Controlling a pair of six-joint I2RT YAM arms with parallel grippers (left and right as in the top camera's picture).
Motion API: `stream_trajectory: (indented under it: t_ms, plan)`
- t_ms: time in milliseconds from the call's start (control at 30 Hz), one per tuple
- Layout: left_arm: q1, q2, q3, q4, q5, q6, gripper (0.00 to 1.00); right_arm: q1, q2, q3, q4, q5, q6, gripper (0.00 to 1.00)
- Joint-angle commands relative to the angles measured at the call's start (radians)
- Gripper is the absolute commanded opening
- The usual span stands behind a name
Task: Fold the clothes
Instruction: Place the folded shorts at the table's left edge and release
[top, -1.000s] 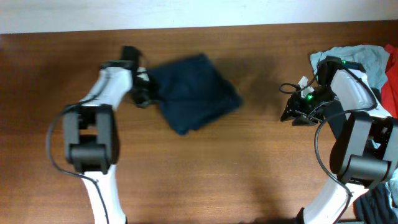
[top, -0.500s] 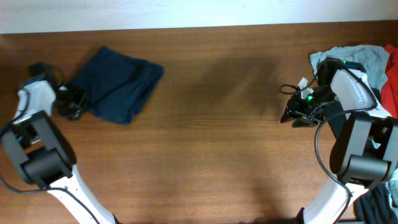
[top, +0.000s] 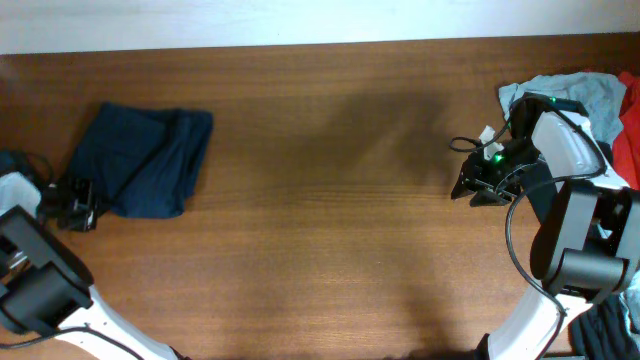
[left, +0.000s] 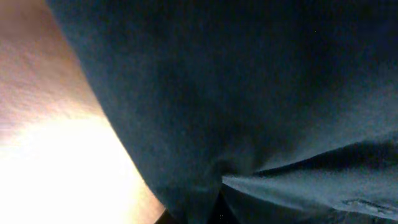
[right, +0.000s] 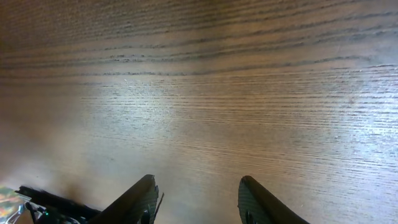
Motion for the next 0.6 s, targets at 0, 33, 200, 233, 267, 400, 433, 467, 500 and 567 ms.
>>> stream_trajectory:
  t_ms: [0, 33, 200, 233, 267, 400, 433, 467, 500, 567]
  plan:
    - [0.076, 0.090, -0.068, -0.009, -0.187, -0.013, 0.01, 0.003, -0.032, 0.018, -0.010, -0.013, -0.003, 0.47]
    - [0.088, 0.090, -0.068, -0.010, -0.180, -0.014, 0.01, 0.003, -0.032, 0.018, -0.013, -0.013, -0.003, 0.48]
    - [0.130, 0.090, -0.068, -0.014, -0.140, -0.001, 0.01, 0.003, -0.032, 0.018, -0.016, -0.013, -0.003, 0.47]
    - [0.131, 0.090, -0.068, -0.017, -0.138, 0.003, 0.01, 0.003, -0.032, 0.018, -0.016, -0.013, -0.003, 0.47]
    - [0.131, 0.090, -0.068, -0.025, -0.134, 0.006, 0.01, 0.003, -0.032, 0.018, -0.016, -0.013, -0.003, 0.48]
    - [0.131, 0.090, -0.068, -0.042, -0.092, 0.005, 0.01, 0.003, -0.032, 0.018, -0.017, -0.013, -0.003, 0.47]
    - [0.131, 0.089, -0.068, -0.042, -0.079, 0.005, 0.01, 0.003, -0.032, 0.018, -0.017, -0.013, -0.003, 0.47]
    - [0.131, 0.089, -0.068, -0.042, -0.068, 0.006, 0.05, 0.003, -0.032, 0.018, -0.017, -0.013, -0.003, 0.48]
    - [0.131, 0.086, -0.068, -0.042, -0.063, 0.006, 0.26, 0.003, -0.032, 0.018, -0.017, -0.013, -0.003, 0.47]
    - [0.129, 0.075, -0.068, -0.042, -0.061, 0.038, 0.57, 0.003, -0.032, 0.018, -0.016, -0.013, -0.003, 0.47]
